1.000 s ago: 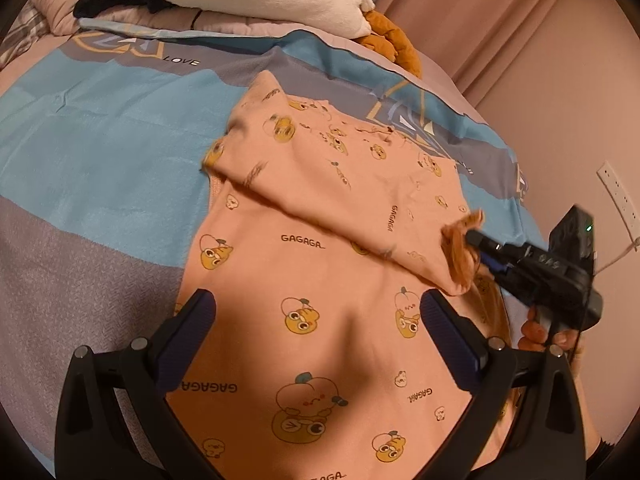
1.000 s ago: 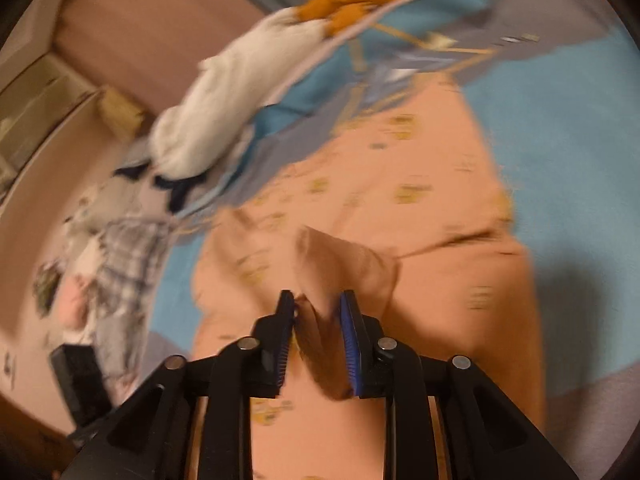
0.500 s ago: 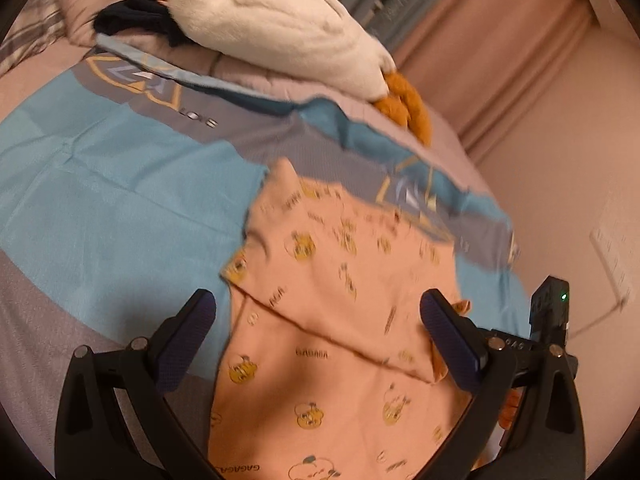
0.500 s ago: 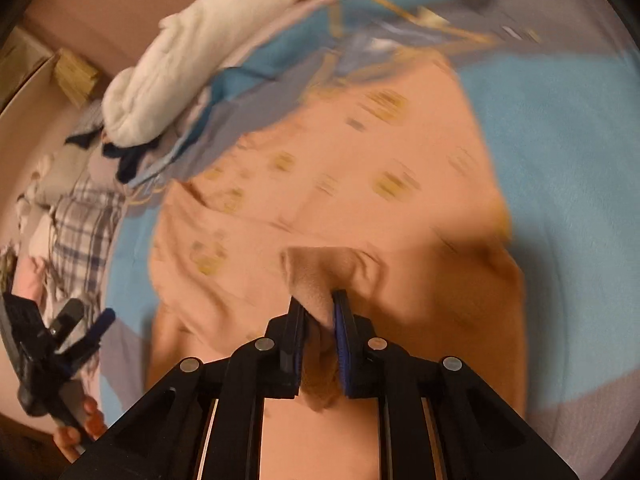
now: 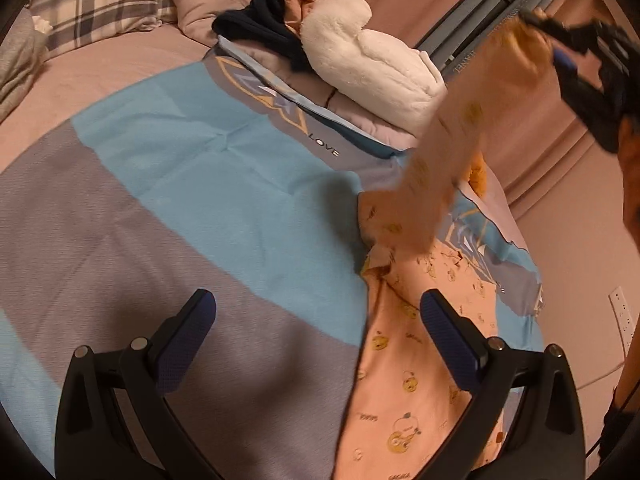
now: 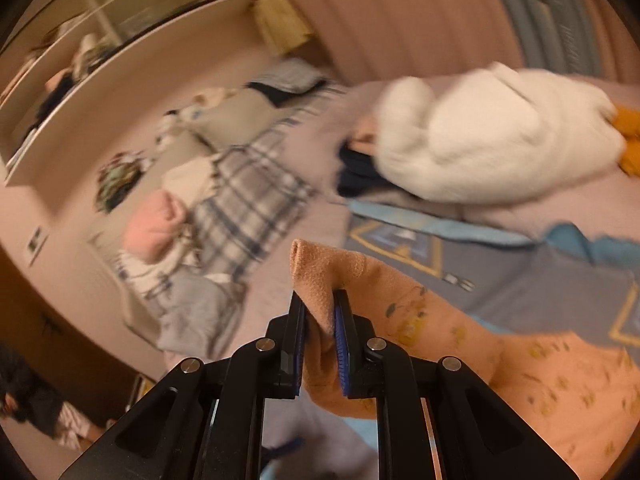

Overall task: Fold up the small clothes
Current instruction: 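Grasp the shirt side edge with the right gripper and fold it inward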

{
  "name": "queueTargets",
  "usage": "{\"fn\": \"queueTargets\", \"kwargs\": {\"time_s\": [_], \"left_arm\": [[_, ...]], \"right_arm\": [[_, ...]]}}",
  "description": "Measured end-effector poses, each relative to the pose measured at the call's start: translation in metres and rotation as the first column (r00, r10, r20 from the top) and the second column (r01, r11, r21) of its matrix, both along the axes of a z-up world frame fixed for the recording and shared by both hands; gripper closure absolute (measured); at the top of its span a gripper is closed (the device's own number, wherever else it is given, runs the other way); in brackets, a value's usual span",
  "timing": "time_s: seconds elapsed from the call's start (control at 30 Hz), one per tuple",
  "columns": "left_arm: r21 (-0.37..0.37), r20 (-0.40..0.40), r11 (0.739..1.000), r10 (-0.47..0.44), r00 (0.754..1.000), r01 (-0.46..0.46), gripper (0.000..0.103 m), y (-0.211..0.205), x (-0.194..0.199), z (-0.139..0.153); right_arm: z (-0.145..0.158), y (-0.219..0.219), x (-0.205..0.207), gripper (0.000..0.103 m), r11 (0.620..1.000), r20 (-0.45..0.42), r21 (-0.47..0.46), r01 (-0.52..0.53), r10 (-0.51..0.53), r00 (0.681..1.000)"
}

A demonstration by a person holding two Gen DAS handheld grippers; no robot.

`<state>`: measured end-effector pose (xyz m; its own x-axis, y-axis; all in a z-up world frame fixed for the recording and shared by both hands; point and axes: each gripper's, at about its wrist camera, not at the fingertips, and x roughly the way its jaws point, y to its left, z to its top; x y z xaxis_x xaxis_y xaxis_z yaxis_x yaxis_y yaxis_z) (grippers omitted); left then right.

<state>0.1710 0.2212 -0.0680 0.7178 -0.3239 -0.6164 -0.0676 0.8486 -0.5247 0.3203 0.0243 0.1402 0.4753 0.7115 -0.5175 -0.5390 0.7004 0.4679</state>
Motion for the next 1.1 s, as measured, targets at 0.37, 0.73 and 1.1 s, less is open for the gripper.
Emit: {"fn": "queueTargets", "kwargs": {"time_s": [0.37,0.73,1.1], "left_arm": [[0.019,-0.026,0.998,-0.067,0.997,0.068,0.001,-0.021,0.017,-0.006],[0.103,-0.006,0.969,-0.227,0.974,0.226,0.001,-0.107,0.075,0.015],[0.092,-0.102,0.899,-0.419,0.902,0.428,0.002,-0.212,0.166,-0.001]], "right_arm": [[-0.041,-0.134,-0.004,0.088,0.980,-0.090,0.058,0.189,-0.184,0.979],[-0.179,-0.313,-0.028,0.088,0.866,-0.350,0.105,0.489,-0.428,0.833],[-0.217,-0.350,-0.048,0.071,0.759,-0.340,-0.135,0.637,-0.640,0.689]]}}
